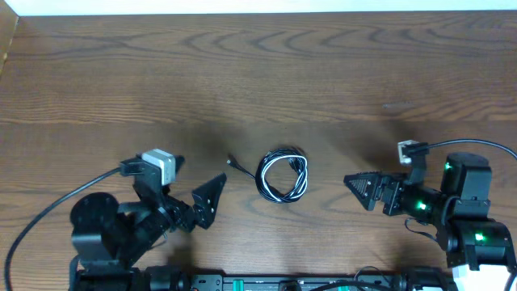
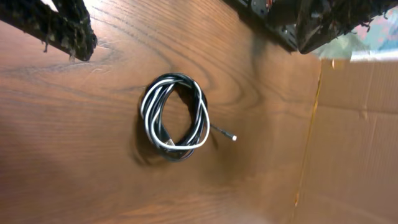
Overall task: Untangle cables
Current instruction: 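Move both grippers forward toward the coiled black and white cables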
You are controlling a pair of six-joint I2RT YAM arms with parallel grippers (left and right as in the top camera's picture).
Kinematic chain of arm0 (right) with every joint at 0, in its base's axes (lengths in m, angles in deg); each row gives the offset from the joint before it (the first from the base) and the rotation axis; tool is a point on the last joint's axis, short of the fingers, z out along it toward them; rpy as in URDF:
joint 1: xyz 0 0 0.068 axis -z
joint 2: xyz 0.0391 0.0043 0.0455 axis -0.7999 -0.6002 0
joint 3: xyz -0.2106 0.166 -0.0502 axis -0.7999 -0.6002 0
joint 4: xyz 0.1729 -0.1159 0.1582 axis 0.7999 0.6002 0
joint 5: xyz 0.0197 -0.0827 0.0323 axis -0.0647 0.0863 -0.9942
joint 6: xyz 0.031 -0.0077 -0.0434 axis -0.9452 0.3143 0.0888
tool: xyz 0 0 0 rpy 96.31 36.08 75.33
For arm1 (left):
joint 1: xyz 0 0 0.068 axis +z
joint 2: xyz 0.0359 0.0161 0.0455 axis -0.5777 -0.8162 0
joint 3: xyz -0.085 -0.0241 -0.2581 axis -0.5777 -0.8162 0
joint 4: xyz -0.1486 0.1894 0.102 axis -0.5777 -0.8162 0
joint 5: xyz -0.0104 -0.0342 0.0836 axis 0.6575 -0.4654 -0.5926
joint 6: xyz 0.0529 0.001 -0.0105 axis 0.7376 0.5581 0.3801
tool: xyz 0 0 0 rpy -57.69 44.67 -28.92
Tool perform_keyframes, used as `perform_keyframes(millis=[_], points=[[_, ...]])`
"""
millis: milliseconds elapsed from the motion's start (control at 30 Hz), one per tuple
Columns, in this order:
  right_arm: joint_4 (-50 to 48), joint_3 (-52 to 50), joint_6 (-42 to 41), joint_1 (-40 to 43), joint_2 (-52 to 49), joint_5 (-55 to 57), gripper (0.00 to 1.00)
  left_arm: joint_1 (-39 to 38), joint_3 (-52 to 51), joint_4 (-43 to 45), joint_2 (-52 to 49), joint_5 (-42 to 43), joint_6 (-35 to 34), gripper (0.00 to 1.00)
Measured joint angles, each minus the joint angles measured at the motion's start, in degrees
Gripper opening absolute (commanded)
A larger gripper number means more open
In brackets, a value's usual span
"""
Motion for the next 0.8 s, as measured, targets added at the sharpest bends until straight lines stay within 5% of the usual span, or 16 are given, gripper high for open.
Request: perform_keyframes(millis=[400, 800], points=[[7.1, 0.1, -1.9, -25.0, -8.3, 11.7, 0.99, 0.0, 0.5, -22.1, -8.2, 1.0, 0.0, 0.98], [-14.4, 0.1, 7.8, -50.9, -11.5, 27.0, 0.99, 0.0, 5.4, -27.2, -12.4, 2.4, 6.9, 0.98]])
